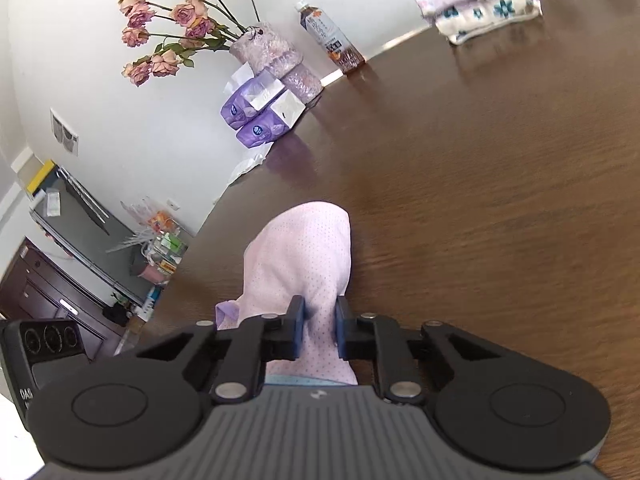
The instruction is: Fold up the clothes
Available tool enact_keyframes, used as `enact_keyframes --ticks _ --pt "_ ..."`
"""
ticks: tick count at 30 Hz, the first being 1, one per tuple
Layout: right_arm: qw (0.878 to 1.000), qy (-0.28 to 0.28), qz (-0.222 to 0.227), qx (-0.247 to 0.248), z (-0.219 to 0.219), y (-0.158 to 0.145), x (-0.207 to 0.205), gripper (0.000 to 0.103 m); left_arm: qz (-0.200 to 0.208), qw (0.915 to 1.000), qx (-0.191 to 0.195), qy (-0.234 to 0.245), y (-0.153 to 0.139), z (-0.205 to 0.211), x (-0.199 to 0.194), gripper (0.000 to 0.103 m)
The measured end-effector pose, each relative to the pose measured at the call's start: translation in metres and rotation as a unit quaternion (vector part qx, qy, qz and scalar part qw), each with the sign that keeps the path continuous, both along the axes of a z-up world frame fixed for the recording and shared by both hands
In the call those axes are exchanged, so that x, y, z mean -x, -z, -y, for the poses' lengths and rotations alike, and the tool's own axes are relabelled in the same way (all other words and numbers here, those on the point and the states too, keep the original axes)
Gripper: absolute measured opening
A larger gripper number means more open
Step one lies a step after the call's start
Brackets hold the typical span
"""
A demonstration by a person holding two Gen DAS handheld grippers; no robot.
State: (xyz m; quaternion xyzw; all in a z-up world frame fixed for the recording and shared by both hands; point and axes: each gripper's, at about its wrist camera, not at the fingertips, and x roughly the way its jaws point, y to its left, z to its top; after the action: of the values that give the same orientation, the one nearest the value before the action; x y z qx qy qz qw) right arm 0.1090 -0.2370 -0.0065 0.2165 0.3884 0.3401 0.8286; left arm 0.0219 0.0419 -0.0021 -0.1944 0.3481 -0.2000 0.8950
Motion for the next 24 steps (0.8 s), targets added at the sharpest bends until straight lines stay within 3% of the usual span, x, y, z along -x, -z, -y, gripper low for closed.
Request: enact_keyframes --ticks 3,6,10,16,21,24 --pt "0.998 -0.011 0.044 0.046 0.002 -0.017 0.002 0.014 0.007 1.0000 -0.004 0.005 -0.002 -0.002 0.003 0.044" --pt "0.987 -0.035 0.103 0.121 -0.003 -0.039 0.010 0.014 0.013 0.9996 -0.024 0.007 -0.002 -0.005 0.012 0.044" --pt "0.956 -0.086 0.177 0.217 -0.024 -0.059 0.026 0.014 0.022 0.9976 -0.064 0.015 0.000 -0.004 0.019 0.040" --pt "0.915 -0.148 0.243 0.285 -0.052 -0.070 0.046 0.014 0.031 0.9955 -0.089 0.012 0.000 -0.003 0.017 0.031" --pt "0.882 -0.187 0.295 0.318 -0.069 -0.076 0.067 0.013 0.034 0.9962 -0.080 0.010 0.001 -0.005 0.018 0.033" --pt "0.862 -0.211 0.321 0.331 -0.081 -0.077 0.080 0.013 0.035 0.9976 -0.060 0.004 0.002 -0.010 0.021 0.042"
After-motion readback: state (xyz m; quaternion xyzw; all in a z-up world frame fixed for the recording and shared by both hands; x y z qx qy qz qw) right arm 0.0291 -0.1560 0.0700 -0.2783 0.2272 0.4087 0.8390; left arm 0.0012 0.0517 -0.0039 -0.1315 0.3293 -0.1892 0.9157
